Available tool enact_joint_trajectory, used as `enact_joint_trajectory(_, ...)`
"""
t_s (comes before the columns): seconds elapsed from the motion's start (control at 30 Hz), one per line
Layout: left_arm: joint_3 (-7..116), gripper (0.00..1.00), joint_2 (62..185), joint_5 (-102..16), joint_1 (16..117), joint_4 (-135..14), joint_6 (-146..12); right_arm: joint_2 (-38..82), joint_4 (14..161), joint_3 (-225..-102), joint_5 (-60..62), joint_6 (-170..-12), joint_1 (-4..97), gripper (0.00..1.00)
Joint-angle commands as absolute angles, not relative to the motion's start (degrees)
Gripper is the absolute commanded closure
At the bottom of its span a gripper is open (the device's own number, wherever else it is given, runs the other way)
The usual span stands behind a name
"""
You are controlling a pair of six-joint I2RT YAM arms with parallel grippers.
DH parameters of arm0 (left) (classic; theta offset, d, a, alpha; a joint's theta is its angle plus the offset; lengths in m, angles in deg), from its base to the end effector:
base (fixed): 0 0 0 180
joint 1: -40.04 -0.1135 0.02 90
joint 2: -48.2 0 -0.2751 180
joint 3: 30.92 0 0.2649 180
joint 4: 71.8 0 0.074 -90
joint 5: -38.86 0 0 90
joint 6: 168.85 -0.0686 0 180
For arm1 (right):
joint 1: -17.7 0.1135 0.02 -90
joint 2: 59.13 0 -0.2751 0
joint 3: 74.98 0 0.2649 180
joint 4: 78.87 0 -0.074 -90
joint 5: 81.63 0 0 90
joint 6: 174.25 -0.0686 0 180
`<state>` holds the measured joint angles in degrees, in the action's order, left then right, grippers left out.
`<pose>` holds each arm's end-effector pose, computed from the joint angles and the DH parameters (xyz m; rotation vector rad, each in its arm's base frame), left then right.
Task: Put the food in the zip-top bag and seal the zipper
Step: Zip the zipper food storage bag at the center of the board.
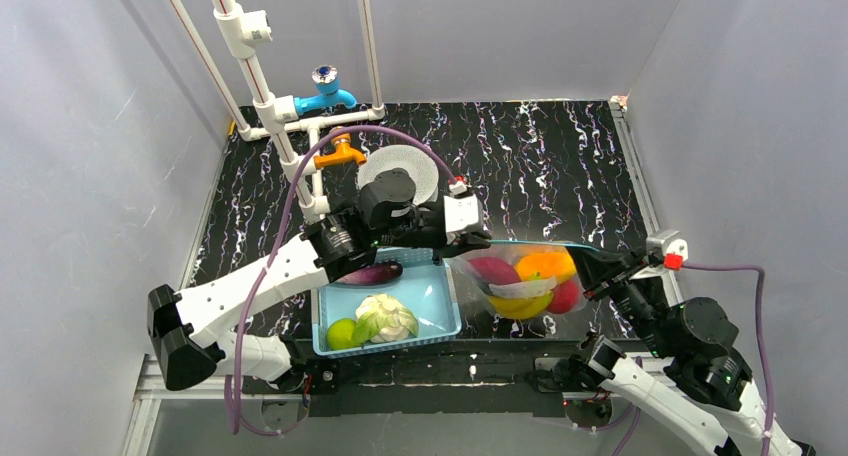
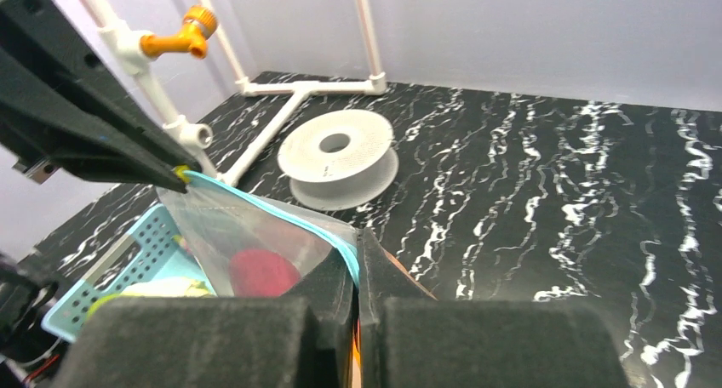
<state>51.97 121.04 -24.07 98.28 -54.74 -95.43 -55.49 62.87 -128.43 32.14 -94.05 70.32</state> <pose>0.1491 -0.3002 0.4061 1.3446 1.1512 -0.9341 0.0526 0.0233 0.3607 -0.1713 1.4044 0.6231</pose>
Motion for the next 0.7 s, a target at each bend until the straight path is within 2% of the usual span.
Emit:
enact_joint_trajectory(0.0, 48.93, 1.0, 116.65, -27.45, 95.84, -50.3, -96.36, -58.24, 65.61, -133.34, 44.32, -90.89, 70.04, 0.99)
enact_joint_trajectory(0.67, 40.4, 1.0, 110.61, -28.59, 94.67, -52.44, -92.55, -58.71, 60.97, -138.89, 47.79, -87.77, 70.0, 0.99)
